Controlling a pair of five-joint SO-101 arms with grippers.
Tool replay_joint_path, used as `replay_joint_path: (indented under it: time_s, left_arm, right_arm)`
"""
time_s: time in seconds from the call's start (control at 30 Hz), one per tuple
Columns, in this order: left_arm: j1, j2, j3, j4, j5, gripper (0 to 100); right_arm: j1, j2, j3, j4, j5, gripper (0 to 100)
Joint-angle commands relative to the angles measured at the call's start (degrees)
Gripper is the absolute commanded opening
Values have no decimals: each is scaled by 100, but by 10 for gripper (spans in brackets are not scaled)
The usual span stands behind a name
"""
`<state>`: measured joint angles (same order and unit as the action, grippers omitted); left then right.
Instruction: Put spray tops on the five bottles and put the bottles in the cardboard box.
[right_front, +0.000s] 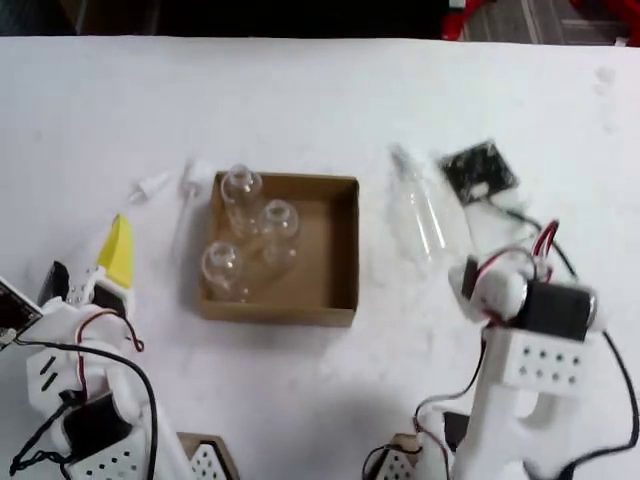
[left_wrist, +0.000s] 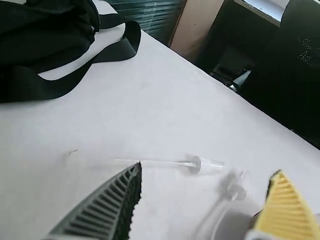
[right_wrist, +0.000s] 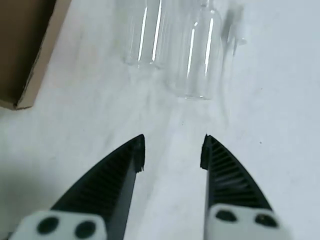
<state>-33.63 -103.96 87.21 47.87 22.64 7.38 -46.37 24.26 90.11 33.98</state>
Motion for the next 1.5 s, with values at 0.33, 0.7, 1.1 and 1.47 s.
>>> replay_joint_path:
  time_s: [0.33, 0.7, 1.1, 1.47]
  left_arm:
    - [92, -48, -53, -167, -79, 365]
    - [743, -48, 114, -273, -809, 365]
    - [840, -48, 202, -325, -844, 365]
    - [840, -48, 202, -325, -844, 365]
  right_arm:
    - [-558, 5209, -5591, 848, -1248, 166]
    - [-1007, 8295, -8598, 831, -1336, 163]
    - [-1367, 10369, -10268, 831, -1301, 163]
    - [-1174, 10914, -10277, 505, -1284, 163]
